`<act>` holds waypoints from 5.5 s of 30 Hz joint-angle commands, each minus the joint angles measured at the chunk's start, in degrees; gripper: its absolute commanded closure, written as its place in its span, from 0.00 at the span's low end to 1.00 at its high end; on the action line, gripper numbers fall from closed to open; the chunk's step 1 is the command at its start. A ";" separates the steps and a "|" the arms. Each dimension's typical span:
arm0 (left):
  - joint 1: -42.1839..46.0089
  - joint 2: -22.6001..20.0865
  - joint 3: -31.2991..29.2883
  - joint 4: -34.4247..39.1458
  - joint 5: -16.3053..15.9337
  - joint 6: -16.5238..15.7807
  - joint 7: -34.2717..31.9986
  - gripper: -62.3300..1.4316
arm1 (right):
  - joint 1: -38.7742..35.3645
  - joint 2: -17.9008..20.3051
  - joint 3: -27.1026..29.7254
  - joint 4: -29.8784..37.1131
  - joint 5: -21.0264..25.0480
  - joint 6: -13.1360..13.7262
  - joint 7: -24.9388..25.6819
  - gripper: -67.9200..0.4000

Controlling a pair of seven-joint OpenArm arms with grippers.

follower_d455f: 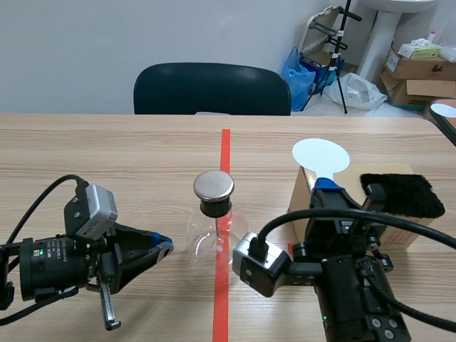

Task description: Do the electroscope experiment

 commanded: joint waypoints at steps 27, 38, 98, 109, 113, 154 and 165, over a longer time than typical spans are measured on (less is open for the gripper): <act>-0.76 0.13 -0.07 0.70 -0.81 -0.07 -0.81 0.92 | 0.48 0.26 0.11 0.68 -0.04 -0.59 28.98 0.98; -0.74 0.13 -0.07 0.70 -0.81 -0.07 -0.81 0.92 | 0.48 0.26 0.11 0.68 -0.04 -0.59 30.14 0.98; -0.74 0.13 -0.07 0.70 -0.81 -0.07 -0.81 0.92 | 0.48 0.28 0.13 0.68 -0.04 -0.59 13.16 0.98; -0.74 0.13 -0.07 0.70 -0.81 -0.07 -0.81 0.92 | 0.48 0.28 0.13 0.68 -0.04 -0.59 3.82 0.98; -0.74 0.13 -0.07 0.70 -0.81 -0.07 -0.81 0.92 | 0.48 0.28 0.13 0.68 -0.04 -0.59 2.05 0.98; -0.74 0.13 -0.07 0.70 -0.81 -0.07 -0.81 0.92 | 0.48 0.26 0.11 0.68 -0.04 -0.42 29.99 0.98; -0.74 0.13 -0.07 0.70 -0.81 -0.07 -0.81 0.92 | 0.48 0.26 0.11 0.68 -0.04 -0.42 32.70 0.98</act>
